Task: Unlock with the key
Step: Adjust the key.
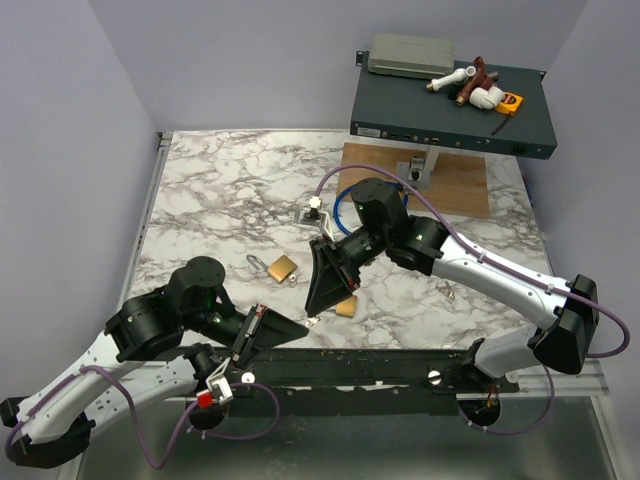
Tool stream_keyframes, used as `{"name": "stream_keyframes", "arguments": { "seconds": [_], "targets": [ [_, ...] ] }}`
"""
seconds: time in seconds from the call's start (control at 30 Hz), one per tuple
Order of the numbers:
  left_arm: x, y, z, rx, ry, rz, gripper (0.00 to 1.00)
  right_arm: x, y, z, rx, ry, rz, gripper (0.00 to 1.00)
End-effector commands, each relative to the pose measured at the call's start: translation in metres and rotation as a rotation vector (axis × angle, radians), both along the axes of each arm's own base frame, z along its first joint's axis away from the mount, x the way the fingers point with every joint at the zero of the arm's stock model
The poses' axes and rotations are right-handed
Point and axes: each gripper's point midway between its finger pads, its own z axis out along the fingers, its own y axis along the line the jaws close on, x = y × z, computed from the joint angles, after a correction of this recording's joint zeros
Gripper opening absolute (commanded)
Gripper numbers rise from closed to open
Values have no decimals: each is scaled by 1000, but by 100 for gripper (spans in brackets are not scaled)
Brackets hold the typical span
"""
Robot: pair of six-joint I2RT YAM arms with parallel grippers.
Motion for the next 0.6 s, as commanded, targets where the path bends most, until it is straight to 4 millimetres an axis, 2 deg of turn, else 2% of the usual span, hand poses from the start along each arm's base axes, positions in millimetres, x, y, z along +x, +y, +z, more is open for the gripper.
{"name": "stream_keyframes", "arguments": {
  "seconds": [0.0, 0.17, 0.4, 0.57],
  "targets": [
    [-13, -3, 25, -241, -563, -182, 0, -8, -4, 1, -31, 38, 34, 28],
    [-14, -3, 27, -243, -571, -186, 0, -10, -5, 6, -35, 48, 44, 27],
    [-13, -5, 26, -235, -579, -182, 0, -10, -4, 12, -41, 54, 49, 17],
    [-11, -6, 26, -231, -590, -177, 0, -13, -5, 8, -76, 63, 56, 20]
  ]
}}
